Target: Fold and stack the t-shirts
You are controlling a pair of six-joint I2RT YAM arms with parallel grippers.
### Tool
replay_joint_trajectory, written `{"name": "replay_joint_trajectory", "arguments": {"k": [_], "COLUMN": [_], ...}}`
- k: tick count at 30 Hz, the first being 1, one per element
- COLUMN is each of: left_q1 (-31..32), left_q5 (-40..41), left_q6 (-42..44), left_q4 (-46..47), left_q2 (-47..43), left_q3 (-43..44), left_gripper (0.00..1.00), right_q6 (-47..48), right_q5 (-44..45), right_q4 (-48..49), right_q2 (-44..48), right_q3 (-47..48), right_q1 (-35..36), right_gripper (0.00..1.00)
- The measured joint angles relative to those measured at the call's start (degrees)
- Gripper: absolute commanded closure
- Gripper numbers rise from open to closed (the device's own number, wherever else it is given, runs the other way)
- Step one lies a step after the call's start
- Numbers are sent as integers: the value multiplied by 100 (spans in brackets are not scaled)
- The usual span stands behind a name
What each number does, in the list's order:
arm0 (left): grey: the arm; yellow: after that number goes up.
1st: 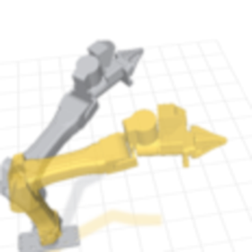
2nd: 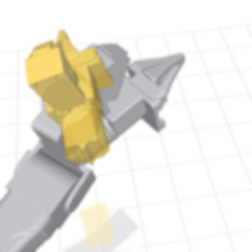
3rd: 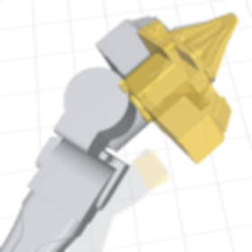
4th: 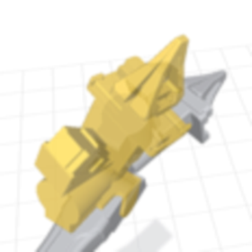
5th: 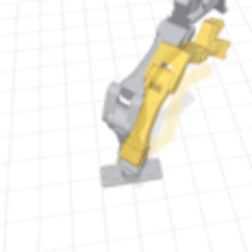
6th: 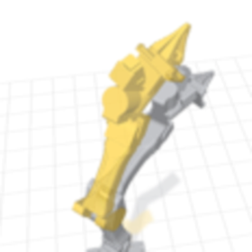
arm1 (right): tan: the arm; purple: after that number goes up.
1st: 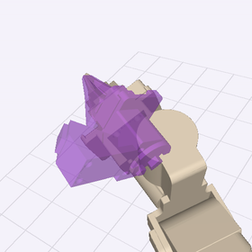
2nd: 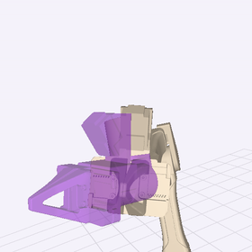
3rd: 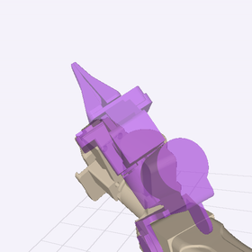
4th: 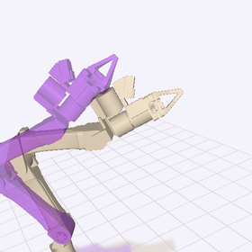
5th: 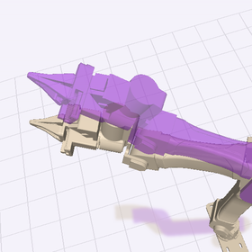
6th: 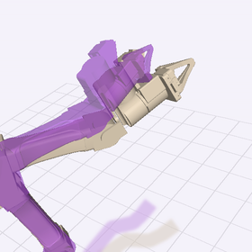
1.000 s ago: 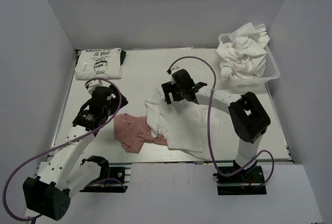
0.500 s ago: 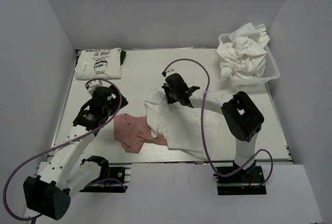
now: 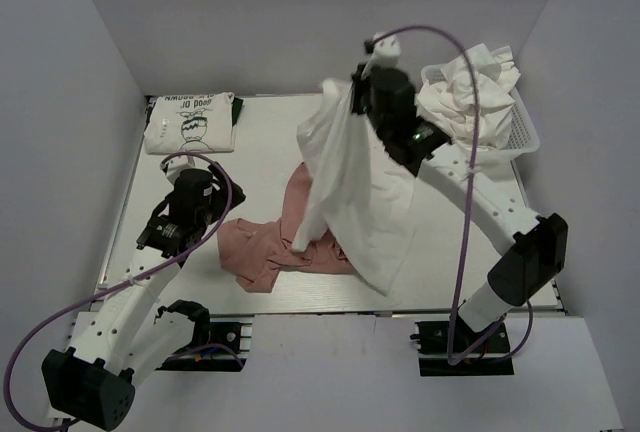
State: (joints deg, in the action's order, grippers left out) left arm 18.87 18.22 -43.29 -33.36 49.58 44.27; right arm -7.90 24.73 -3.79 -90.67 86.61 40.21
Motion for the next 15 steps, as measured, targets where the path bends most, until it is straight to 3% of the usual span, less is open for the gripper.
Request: {"name": "replay_joint_trajectory", "arguments": {"k": [6, 11, 15], "left_q1": [0, 11, 11], "left_q5": [85, 66, 63], "left_q6": [0, 2, 11], "left_q4": [0, 74, 92], "left_q2": [4, 72, 236], "left_q3": [0, -37, -44], "left_gripper": [0, 0, 0], "right_q6": [562, 1244, 1910], "right_q5": [579, 1019, 1331], "right_q4": [-105, 129, 1204], "right_q2": [-245, -1215, -1412], "right_q3": [2192, 4428, 4527], "right_q1": [-1134, -2046, -2544], "right_gripper": [100, 100, 100]}}
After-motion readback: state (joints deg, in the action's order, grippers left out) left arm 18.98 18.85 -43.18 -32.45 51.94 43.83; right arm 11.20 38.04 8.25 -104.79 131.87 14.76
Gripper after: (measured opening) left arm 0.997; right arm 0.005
